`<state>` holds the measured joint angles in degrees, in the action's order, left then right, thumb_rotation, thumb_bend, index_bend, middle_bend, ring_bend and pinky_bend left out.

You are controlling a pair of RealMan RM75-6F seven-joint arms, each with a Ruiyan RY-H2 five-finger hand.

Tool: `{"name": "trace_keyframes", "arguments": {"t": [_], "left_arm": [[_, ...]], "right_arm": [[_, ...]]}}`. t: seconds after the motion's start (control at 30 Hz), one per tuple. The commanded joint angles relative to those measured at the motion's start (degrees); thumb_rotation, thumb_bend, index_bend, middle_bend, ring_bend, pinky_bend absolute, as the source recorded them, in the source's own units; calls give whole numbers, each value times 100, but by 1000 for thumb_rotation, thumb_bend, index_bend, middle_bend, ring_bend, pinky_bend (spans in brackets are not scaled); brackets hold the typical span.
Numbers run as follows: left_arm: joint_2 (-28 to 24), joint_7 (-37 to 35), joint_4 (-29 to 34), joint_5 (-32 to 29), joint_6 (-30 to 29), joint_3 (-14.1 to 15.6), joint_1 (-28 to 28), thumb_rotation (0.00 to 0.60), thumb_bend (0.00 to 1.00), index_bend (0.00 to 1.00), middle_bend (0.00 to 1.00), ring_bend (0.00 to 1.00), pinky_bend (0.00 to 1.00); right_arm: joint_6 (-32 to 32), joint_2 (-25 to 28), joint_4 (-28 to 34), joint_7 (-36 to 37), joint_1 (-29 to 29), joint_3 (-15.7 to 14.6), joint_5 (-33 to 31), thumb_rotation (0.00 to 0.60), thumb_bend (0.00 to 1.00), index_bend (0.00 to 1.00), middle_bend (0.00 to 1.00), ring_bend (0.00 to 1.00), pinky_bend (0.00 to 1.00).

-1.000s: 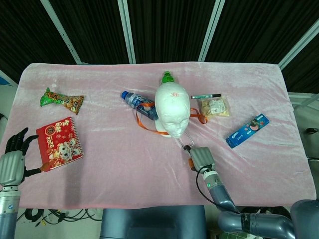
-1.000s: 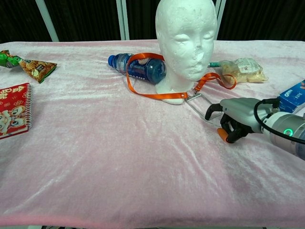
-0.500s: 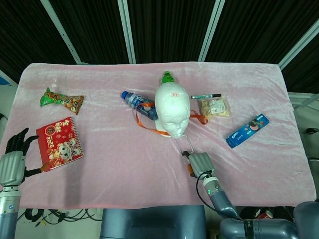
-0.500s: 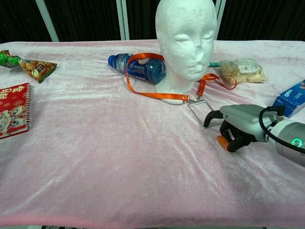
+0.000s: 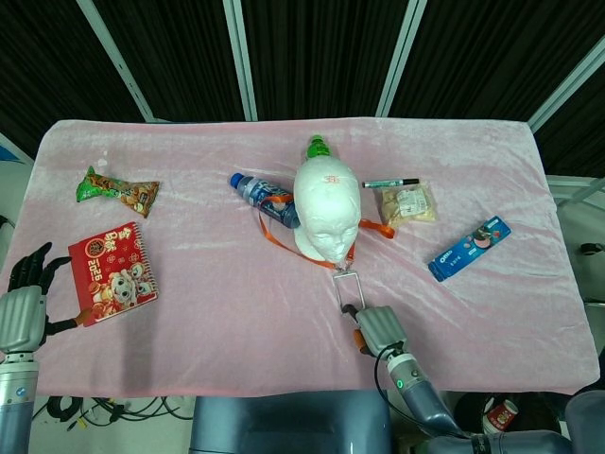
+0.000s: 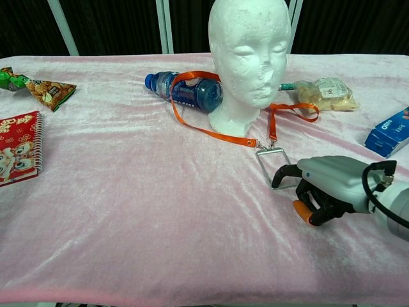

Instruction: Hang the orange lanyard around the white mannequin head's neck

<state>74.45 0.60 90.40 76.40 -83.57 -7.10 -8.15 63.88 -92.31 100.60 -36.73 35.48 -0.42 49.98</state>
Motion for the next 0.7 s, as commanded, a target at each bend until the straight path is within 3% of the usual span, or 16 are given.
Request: {"name": "trace_keyframes", "arguments": {"t": [0.03,0.5,0.7], "left_arm": [[-1,2,2,2,-6,-6,4,600,100,218,22,0,0],[0,23,12,3,-28,-34,24,600,101,219,22,0,0],[4,39,15,0,-22,-40,30,600,100,220,22,0,0]], "right_arm": [[23,18,75,5,-34,-43,52,600,554,260,717,694,621],[163,180,465,-86,-204,-283,299,600,559,260,715,693,621],[251,218,477,-2,-273,-224,428,600,546,236,704,683,619]]}}
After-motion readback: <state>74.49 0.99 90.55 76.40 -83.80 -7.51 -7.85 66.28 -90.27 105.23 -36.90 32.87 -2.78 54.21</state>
